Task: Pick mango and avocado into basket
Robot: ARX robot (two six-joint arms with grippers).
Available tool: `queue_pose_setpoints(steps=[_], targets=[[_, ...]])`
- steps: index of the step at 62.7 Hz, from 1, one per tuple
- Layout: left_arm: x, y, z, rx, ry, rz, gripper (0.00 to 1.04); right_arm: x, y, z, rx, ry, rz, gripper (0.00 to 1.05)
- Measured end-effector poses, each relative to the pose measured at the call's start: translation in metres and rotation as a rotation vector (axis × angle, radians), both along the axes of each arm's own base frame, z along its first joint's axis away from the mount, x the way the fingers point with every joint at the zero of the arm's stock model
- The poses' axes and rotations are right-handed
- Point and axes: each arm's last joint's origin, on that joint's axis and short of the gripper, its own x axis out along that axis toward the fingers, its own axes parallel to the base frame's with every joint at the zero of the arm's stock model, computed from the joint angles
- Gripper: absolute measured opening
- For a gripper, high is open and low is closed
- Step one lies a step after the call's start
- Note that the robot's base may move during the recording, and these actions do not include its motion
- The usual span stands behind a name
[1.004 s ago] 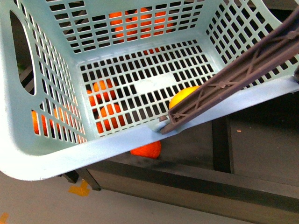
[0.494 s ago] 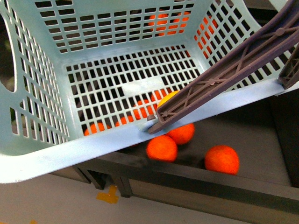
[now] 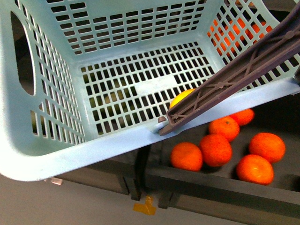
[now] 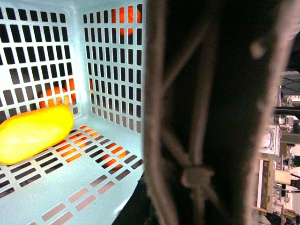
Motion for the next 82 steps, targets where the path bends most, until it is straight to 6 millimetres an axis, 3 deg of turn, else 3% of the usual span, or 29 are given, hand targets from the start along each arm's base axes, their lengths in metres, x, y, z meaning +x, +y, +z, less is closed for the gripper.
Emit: queue_pose_setpoints(steps=[82], targets=[[0.0002,0.0003,0.0,0.001,-0.001,0.003,0.04,-0.0001,0.0001,-0.0005,0.0,0.002,0.003,0.96]])
